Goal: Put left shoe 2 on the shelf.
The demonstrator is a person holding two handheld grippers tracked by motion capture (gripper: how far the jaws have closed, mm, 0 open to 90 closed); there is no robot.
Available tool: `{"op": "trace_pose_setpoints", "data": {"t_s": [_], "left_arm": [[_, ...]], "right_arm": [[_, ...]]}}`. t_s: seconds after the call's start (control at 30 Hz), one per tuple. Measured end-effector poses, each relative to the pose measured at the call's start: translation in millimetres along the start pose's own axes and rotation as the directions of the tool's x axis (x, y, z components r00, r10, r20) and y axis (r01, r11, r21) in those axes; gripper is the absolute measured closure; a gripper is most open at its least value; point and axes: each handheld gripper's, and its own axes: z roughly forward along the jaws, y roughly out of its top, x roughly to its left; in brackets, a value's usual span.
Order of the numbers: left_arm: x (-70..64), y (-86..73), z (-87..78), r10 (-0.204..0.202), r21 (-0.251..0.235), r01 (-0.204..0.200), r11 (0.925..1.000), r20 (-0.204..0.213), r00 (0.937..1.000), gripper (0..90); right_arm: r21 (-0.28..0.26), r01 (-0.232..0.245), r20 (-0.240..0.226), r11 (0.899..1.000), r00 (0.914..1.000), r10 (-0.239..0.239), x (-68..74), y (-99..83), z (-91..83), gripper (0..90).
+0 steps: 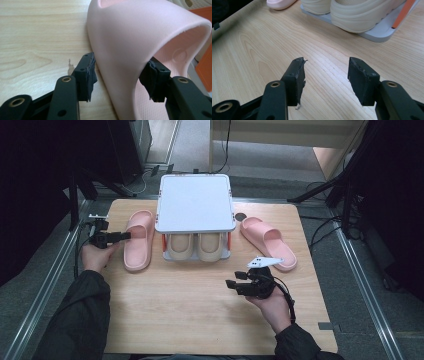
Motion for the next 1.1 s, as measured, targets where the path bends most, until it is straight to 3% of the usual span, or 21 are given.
{"op": "trace_pose_setpoints", "data": {"t_s": [0.1,0.23,0.4,0.57,0.83,0.93,1.1], "left_arm": [[-3.6,1.9,3.5,0.019,0.001,-0.019,0.9998,-0.013,0.9997,51.6],[-10.9,4.0,5.1,0.053,-0.015,-0.054,0.9984,-0.064,0.9965,65.4],[-10.8,5.1,2.8,0.041,-0.016,-0.042,0.9990,-0.085,0.9955,73.7],[-3.0,5.5,-1.1,-0.015,-0.007,0.015,0.9999,-0.064,0.9979,81.5],[-0.9,9.2,-8.1,-0.065,0.037,0.066,0.9971,-0.026,0.9975,82.7],[-4.3,11.9,-13.0,-0.059,0.045,0.060,0.9972,-0.031,0.9978,82.4],[-5.8,19.0,-22.7,-0.085,0.022,0.086,0.9961,-0.023,0.9961,82.6]], "right_arm": [[0.000,-0.006,0.005,1.000,1.0000,0.006,-0.5,-1.4,-1.5,47.6],[0.001,-0.010,0.009,1.000,0.9999,0.010,-0.4,-2.6,-2.7,47.5],[-0.005,-0.011,0.008,1.000,0.9999,0.011,-1.0,-2.9,-3.9,47.5],[-0.004,-0.010,0.005,1.000,0.9999,0.010,-1.0,-2.6,-3.5,47.5],[-0.006,-0.013,0.003,1.000,0.9999,0.013,-0.8,-1.3,-2.5,47.5],[-0.006,-0.009,-0.001,1.000,1.0000,0.009,-0.4,-0.4,-1.5,47.5],[-0.008,-0.004,-0.009,1.000,1.0000,0.004,0.2,1.9,0.3,47.3]]}}
